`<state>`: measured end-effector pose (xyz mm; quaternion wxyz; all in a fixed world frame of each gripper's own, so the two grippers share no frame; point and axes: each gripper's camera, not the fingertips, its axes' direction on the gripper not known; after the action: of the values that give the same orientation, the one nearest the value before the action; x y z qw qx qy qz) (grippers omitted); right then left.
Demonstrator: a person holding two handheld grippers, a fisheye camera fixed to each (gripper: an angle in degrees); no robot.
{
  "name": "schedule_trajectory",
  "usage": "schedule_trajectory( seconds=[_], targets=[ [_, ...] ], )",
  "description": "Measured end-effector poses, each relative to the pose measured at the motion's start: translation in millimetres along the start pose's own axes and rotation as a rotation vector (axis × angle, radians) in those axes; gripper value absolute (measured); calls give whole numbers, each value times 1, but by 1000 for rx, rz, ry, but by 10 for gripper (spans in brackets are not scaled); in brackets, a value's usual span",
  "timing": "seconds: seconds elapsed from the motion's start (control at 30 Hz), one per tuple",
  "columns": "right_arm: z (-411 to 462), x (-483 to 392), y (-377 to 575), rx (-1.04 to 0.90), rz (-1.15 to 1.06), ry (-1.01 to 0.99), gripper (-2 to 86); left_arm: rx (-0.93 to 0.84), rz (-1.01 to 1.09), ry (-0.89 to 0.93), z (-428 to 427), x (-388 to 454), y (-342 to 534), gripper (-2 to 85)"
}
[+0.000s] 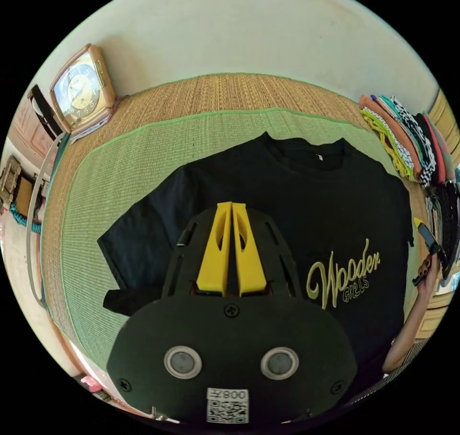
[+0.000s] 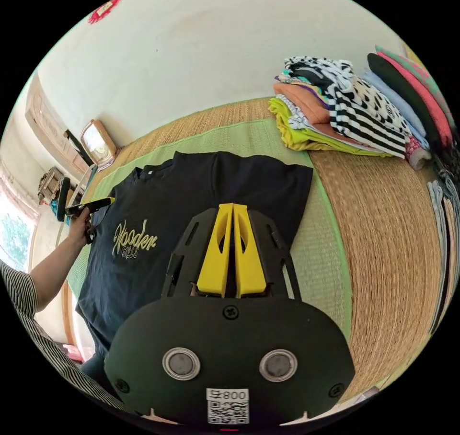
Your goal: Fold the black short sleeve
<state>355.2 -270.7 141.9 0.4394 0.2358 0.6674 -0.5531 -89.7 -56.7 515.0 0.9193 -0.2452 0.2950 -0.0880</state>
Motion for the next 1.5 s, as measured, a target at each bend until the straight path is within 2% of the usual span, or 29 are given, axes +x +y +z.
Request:
schedule_trajectory(
  seconds=[0.2, 0.33, 0.7, 0.83, 0.93, 1.0, 1.2, 1.3, 1.37, 1.47, 1.5],
  targets=[
    [57, -47, -81, -74, -157, -22, 0, 40, -21, 54, -19, -35, 25, 1],
    [105, -71, -106, -157, -227, 121, 0, 46, -13, 56, -30, -52, 32, 1],
    [121, -70, -140, -195, -170, 87, 0, 28, 8, 84, -56, -109, 42, 1],
    [112, -79, -132, -144, -192, 115, 0, 78, 7, 119, -78, -128, 67, 1],
    [124, -76, -129, -167, -182, 109, 1, 9, 17, 131, -74, -146, 86, 1],
    [121, -74, -131, -191, -167, 89, 1, 33, -16, 182, -88, -168, 102, 1],
    [77, -83, -86, -154, -222, -2, 1, 78, -110, 133, -129, -222, 183, 1],
    [68, -80, -47, -187, -175, -8, 1, -19, -199, 162, -119, -256, 217, 2],
    [74, -72, -34, -268, -127, 7, 1, 6, -260, 241, -122, -276, 230, 3],
    [52, -63, -22, -263, -61, -12, 3, -5, -294, 239, -141, -295, 245, 6],
    [38, -60, -18, -270, -42, -23, 4, 10, -286, 290, -152, -301, 254, 9]
  ],
)
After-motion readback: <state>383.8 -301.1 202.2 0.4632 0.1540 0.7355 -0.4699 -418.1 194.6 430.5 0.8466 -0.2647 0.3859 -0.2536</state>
